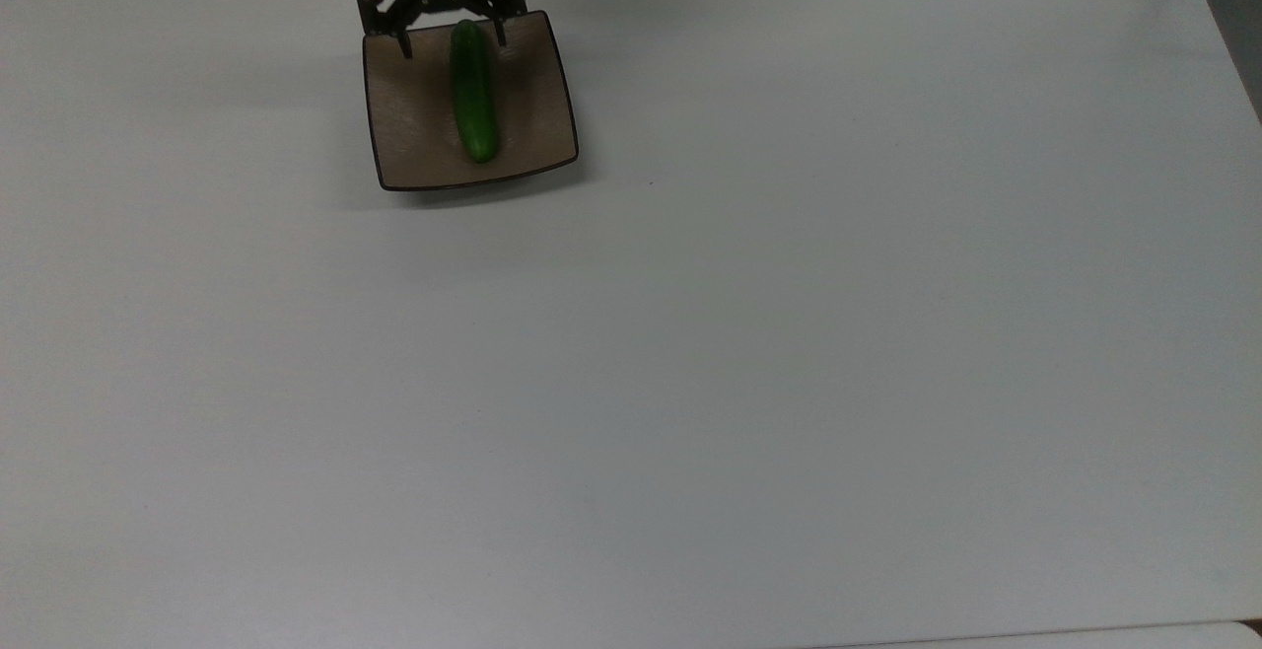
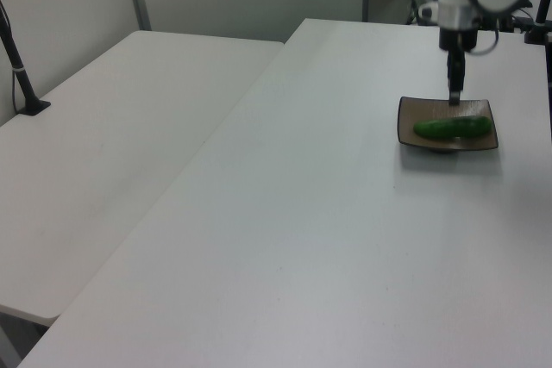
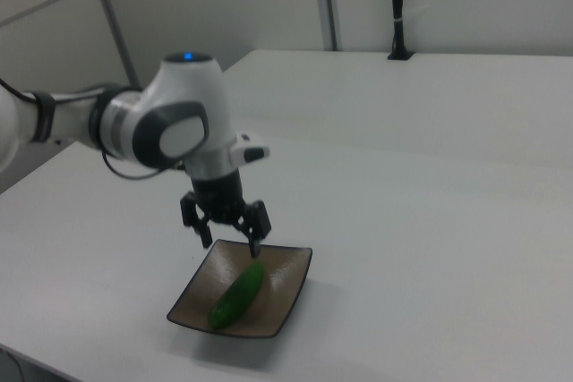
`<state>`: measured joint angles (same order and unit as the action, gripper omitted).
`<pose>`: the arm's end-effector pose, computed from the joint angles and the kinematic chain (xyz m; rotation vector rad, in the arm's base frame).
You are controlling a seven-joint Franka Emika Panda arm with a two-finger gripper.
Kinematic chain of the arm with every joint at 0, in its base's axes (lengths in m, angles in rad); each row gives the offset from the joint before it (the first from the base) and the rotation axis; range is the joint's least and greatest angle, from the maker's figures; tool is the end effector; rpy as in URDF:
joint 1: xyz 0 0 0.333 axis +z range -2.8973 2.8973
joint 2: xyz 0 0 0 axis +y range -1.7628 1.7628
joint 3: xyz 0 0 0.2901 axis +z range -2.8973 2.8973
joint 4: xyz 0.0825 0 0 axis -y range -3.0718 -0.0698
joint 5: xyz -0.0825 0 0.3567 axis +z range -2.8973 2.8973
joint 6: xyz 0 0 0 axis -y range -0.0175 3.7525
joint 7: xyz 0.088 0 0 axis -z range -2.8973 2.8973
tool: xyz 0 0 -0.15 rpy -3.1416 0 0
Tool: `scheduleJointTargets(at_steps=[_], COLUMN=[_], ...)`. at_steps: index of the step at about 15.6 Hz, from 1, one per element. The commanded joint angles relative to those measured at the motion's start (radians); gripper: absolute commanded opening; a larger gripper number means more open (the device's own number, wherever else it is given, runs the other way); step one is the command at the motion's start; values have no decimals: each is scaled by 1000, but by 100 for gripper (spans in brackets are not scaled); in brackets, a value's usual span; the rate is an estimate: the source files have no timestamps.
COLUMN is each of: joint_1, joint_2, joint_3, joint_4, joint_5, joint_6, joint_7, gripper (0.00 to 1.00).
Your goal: Cucumber placed on a ceramic plate
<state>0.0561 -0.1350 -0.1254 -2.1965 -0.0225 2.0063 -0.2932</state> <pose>0.4745 -0.0354 0.3811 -3.1118 -0.3682 0.0875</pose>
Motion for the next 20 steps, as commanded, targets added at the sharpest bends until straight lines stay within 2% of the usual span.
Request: scheduleJointTargets(at_steps=[1,3,6,9,13,15,20], joint_1=[17,16,18,7,10,10,7], joint_2=[-6,-6,-6,-6,-6,0,58], joint_3=[10,35,41,99,136,136,122], joint_4=[173,279,437,524,540,540,540], joint_5=[19,19,35,38,29,29,39], joint_6=[-159,-252,-403,-500,-529,-509,-336], joint_7=[104,166,209,264,299,298,287], gripper=[100,100,100,100,100,100,100])
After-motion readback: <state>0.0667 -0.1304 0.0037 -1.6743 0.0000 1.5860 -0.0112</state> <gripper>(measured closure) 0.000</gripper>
